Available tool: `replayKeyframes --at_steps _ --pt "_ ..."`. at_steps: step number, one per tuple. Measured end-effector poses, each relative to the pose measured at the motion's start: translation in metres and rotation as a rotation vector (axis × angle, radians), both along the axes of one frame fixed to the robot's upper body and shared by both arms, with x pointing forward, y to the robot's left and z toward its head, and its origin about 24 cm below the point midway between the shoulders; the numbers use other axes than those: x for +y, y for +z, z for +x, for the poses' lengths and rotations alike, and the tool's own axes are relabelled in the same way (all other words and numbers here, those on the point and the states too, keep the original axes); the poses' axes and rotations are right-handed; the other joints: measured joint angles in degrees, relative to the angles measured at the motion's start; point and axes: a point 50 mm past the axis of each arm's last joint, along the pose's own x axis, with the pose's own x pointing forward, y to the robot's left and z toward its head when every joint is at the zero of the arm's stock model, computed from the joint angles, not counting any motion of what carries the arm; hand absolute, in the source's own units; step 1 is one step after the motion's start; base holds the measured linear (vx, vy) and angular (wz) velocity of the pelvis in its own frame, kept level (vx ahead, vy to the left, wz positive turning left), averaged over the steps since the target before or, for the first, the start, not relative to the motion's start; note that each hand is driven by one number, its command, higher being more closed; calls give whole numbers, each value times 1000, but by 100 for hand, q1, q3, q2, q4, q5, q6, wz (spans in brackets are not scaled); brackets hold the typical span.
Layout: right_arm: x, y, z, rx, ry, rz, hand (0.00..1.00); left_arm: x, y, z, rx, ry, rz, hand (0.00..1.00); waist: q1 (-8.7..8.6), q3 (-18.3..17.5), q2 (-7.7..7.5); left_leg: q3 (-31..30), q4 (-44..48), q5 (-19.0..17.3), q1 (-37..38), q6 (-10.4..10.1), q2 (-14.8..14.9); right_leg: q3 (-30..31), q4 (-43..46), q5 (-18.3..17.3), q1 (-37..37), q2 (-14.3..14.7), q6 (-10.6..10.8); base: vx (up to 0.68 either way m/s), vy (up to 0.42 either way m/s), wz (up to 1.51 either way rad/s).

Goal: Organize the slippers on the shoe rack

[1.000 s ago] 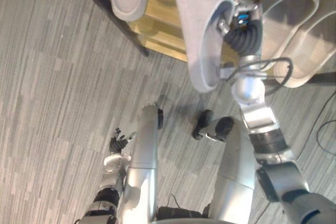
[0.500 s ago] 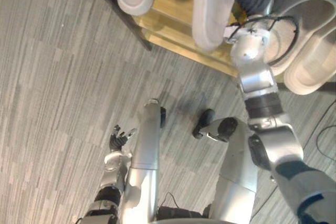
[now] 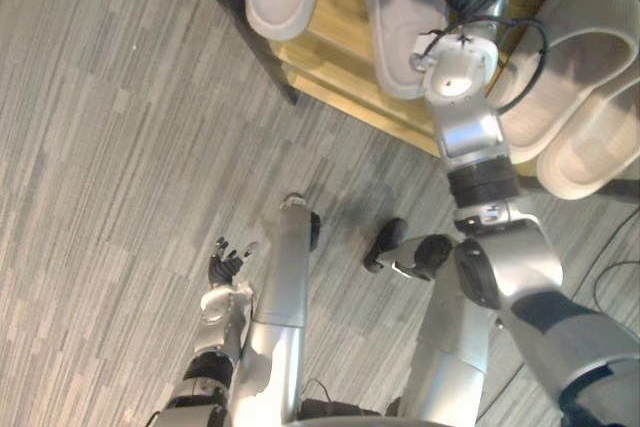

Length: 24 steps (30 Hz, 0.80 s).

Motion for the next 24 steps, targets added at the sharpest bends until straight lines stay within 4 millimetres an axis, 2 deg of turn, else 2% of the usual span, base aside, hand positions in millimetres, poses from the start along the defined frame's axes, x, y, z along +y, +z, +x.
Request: replayKeyframes --at_steps 8,14,17,21,24 --pt "-1 -4 -3 -10 25 43 0 1 -1 -1 3 17 -13 0 0 -68 -11 56 -46 5 99 -8 14 61 -1 1 38 8 0 0 0 0" --pt "-7 -33 -1 70 50 30 0 0 -4 -3 17 17 -18 0 -18 -262 -42 119 -133 -8 295 7 86 71 -130 3 226 66 1 -5 26 -5" --pt "-3 -40 -9 45 98 12 0 0 -6 -5 22 20 -20 0 -31 -329 -48 121 -163 -10 317 11 110 65 -183 9 250 94 9 -7 35 -3" --pt "8 -69 -20 62 190 63 0 1 -8 -7 34 30 -28 0 -94 -329 -49 147 -210 -28 469 30 127 66 -231 7 400 102 11 -4 16 0" --pt "15 -103 -26 138 250 102 0 1 -9 -9 37 38 -35 0 -118 -335 -60 205 -294 -37 621 50 158 91 -308 15 518 111 25 -16 34 -6"
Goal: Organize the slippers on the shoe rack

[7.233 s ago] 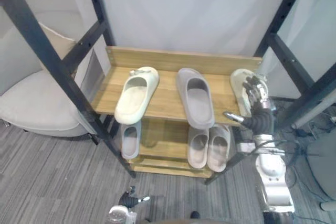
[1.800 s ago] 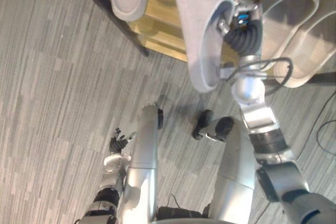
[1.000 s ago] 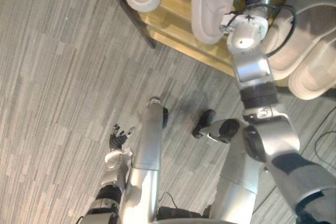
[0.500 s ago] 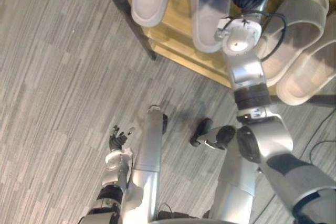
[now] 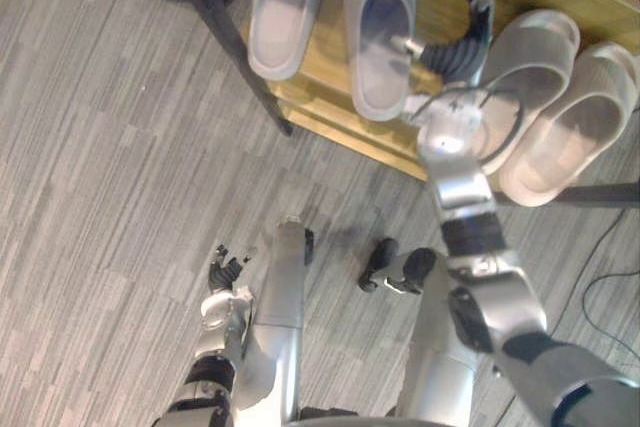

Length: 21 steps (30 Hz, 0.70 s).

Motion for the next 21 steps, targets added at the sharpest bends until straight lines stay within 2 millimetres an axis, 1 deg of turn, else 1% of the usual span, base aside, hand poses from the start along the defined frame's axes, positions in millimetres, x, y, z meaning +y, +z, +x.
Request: replayKeyframes --at_steps 2,4,7,12,17,21 --pt "-1 -13 -1 42 21 0 0 0 -1 -1 3 11 -8 0 -2 0 -1 15 -27 -16 56 30 2 9 -25 1 46 0 2 -9 15 -1" --pt "-2 -18 -2 56 32 2 0 1 -1 -2 5 14 -11 0 -4 -1 -2 18 -41 -17 63 31 3 8 -38 2 52 0 4 0 0 0" --pt "-4 -24 -3 68 72 62 0 1 -3 -2 16 17 -17 0 -15 0 -3 24 -45 -13 63 23 3 9 -42 2 53 -1 4 0 0 0" --pt "-7 -26 -2 73 94 117 0 2 -3 -3 20 22 -20 0 -24 4 -10 29 -46 -11 71 19 3 10 -56 2 72 -1 5 0 0 0" --pt "-3 -27 -2 76 142 144 0 2 -3 -3 20 19 -15 0 -25 10 -21 35 -61 -24 81 43 3 10 -80 6 85 -1 16 0 0 0" --pt "9 -27 -3 70 237 168 0 2 -3 -3 17 9 -16 0 -24 22 -42 37 -106 -31 82 55 -1 3 -104 6 84 -5 17 0 0 0"
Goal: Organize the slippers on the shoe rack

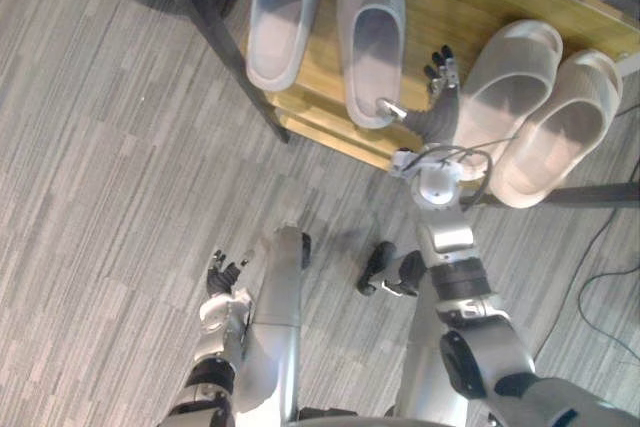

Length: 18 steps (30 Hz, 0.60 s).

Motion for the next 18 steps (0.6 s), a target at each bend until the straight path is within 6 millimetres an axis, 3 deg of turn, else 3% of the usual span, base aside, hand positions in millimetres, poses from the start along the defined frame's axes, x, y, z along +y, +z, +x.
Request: replayKeyframes --at_steps 13,18 --pt "41 7 13 39 226 138 0 3 1 0 -1 6 11 0 7 31 -55 -18 -65 20 6 -36 -35 -16 -31 -20 14 -14 30 0 1 1" --pt "41 12 19 55 222 215 0 3 1 0 -1 7 10 0 34 40 -38 -52 -65 19 -27 -35 -47 -52 -30 -22 6 -17 29 0 0 0"
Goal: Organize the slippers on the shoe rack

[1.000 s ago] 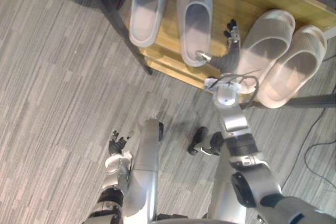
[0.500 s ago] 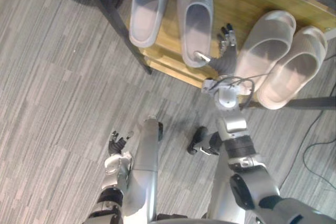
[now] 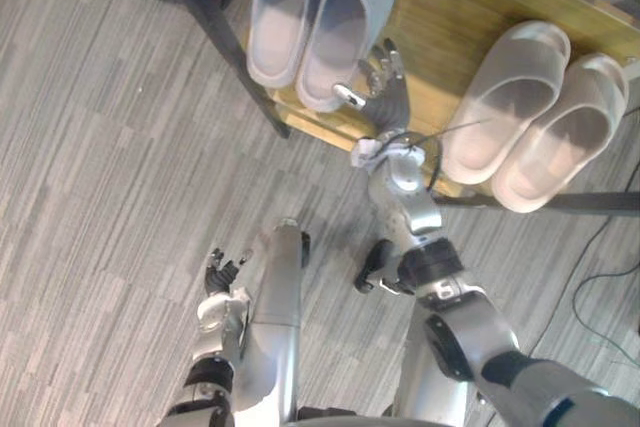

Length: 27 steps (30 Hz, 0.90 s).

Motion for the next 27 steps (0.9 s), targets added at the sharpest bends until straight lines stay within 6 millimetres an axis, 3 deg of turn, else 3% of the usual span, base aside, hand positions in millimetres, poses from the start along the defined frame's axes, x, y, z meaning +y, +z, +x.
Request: replayKeyframes --at_steps 12,21,27 --pt "-4 3 7 29 -49 -9 0 0 0 1 6 20 -1 0 25 30 46 -85 -57 47 69 -87 4 -91 10 -33 78 4 -7 -5 -1 2" --pt "-27 -34 -20 34 -142 -110 0 -3 -8 -9 28 39 -33 0 -26 79 85 39 -387 25 895 -20 81 -92 -372 10 881 52 27 -5 30 -5" --pt "-34 -77 -57 86 -130 -199 0 2 -20 -29 71 55 -45 0 -130 93 68 260 -1151 41 2184 18 288 -134 -1190 162 2093 250 40 68 6 -14"
